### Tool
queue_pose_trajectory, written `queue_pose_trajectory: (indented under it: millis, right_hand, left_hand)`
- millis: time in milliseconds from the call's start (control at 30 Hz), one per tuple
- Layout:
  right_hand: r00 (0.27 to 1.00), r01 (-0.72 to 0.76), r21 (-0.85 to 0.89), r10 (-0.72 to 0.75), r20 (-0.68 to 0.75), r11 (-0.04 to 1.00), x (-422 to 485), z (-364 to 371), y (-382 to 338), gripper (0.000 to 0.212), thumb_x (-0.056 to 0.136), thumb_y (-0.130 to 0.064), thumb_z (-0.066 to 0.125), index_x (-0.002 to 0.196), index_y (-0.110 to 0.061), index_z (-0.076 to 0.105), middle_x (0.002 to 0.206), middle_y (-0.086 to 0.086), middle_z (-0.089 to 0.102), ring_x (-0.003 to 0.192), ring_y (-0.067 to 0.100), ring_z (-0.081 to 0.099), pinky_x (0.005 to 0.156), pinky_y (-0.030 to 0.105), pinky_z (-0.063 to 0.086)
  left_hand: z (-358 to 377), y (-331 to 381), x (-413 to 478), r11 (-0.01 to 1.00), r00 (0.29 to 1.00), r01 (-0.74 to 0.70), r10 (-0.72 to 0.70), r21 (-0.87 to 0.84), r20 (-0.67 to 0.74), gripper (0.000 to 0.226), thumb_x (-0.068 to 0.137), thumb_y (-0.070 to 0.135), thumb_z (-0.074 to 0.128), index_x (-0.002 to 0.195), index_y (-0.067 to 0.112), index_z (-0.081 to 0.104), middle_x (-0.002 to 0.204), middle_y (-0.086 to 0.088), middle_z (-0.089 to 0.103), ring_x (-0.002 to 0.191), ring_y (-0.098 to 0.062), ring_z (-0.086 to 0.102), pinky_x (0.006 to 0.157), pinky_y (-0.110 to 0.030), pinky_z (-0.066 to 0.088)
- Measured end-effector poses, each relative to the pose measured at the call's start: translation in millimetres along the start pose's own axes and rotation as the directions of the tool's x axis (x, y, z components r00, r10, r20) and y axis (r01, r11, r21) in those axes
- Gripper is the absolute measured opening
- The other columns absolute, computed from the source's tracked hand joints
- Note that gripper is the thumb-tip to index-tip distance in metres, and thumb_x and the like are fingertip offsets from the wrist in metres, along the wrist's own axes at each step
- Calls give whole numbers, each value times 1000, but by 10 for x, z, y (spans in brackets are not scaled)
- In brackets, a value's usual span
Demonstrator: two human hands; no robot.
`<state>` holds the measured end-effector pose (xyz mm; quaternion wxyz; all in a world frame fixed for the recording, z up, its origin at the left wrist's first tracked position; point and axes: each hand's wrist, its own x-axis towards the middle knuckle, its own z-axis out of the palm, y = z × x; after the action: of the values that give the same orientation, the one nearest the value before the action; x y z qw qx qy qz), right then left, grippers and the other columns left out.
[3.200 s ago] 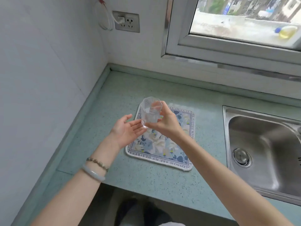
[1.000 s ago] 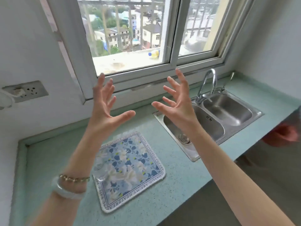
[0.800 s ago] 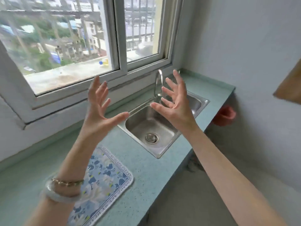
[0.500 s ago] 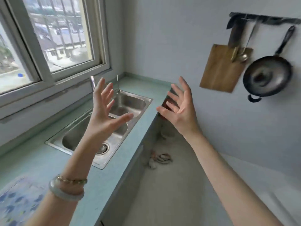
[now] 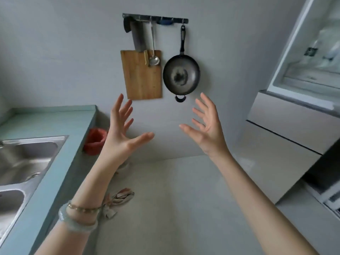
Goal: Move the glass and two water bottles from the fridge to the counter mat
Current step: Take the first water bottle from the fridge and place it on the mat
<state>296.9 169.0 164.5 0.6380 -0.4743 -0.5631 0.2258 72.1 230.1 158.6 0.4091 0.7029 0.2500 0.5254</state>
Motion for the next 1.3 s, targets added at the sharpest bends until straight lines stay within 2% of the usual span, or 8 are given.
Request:
queue_pose_trajectory:
  millis: [100, 233, 367, 500, 600, 867, 1133, 1300]
  right_hand:
    - [992, -11, -62, 3, -126, 998, 97, -475, 98, 84, 71, -23, 80, 133, -54, 33, 145, -13, 40, 132, 2, 45, 106, 28, 42]
    - [965, -27, -152, -14, -261, 988, 275, -1025, 241, 85, 70, -23, 80, 133, -53, 33, 145, -13, 41, 132, 3, 45, 106, 29, 42]
    - [930, -43, -213, -39, -365, 976, 547, -1466, 420, 86, 71, -20, 81, 137, -46, 32, 148, -8, 40, 131, 3, 46, 105, 27, 42]
    - [884, -58, -259, -71, -463, 964, 875, -1828, 573, 88, 77, -5, 79, 144, -34, 31, 148, -6, 39, 133, 7, 44, 108, 31, 42]
    - [850, -78, -311, -100, -517, 947, 1091, -2040, 640, 89, 77, -4, 78, 147, -29, 29, 151, -2, 38, 134, 11, 44, 109, 33, 41]
    - [782, -158, -387, -124, -610, 909, 1457, -2566, 894, 89, 78, -7, 78, 147, -32, 28, 152, -4, 37, 133, 6, 44, 110, 35, 41]
    - [745, -199, -432, -151, -650, 879, 1907, -3376, 1319, 88, 78, -13, 79, 147, -35, 30, 149, -11, 39, 133, 3, 44, 109, 34, 42]
    - [725, -199, -462, -188, -663, 864, 2323, -4078, 1587, 84, 75, -22, 79, 139, -49, 32, 143, -19, 41, 130, -2, 45, 105, 28, 44]
  left_hand:
    - [475, -131, 364, 999, 995, -10, 15, -53, 103, 116, 60, 56, 83, 151, 38, 14, 155, 6, 30, 142, -4, 31, 115, -36, 30]
    - [1098, -317, 828, 993, 972, -16, 43, -116, 232, 111, 65, 41, 82, 152, 33, 12, 155, 7, 29, 143, -3, 29, 117, -38, 29]
    - [1625, -552, 1345, 982, 935, -27, 90, -185, 342, 110, 67, 34, 80, 152, 30, 12, 156, 5, 28, 143, -3, 29, 117, -36, 29]
    - [2093, -742, 1962, 968, 892, -44, 150, -248, 427, 105, 69, 23, 79, 152, 30, 14, 154, 9, 29, 141, 1, 29, 116, -33, 30]
    - [2399, -848, 2347, 956, 855, -58, 196, -287, 480, 106, 66, 30, 82, 149, 34, 15, 153, 11, 29, 141, 2, 29, 114, -30, 31]
    - [3223, -1178, 3083, 936, 779, -16, 231, -350, 583, 104, 67, 27, 81, 150, 33, 17, 150, 18, 31, 141, 3, 29, 114, -28, 32]
    - [4129, -1474, 3655, 928, 741, -10, 256, -372, 621, 106, 66, 30, 80, 150, 32, 16, 148, 18, 31, 141, 0, 29, 113, -27, 32]
    - [4851, -1620, 4146, 926, 725, -11, 267, -377, 635, 105, 67, 30, 80, 150, 31, 17, 147, 20, 31, 141, 1, 29, 115, -29, 31]
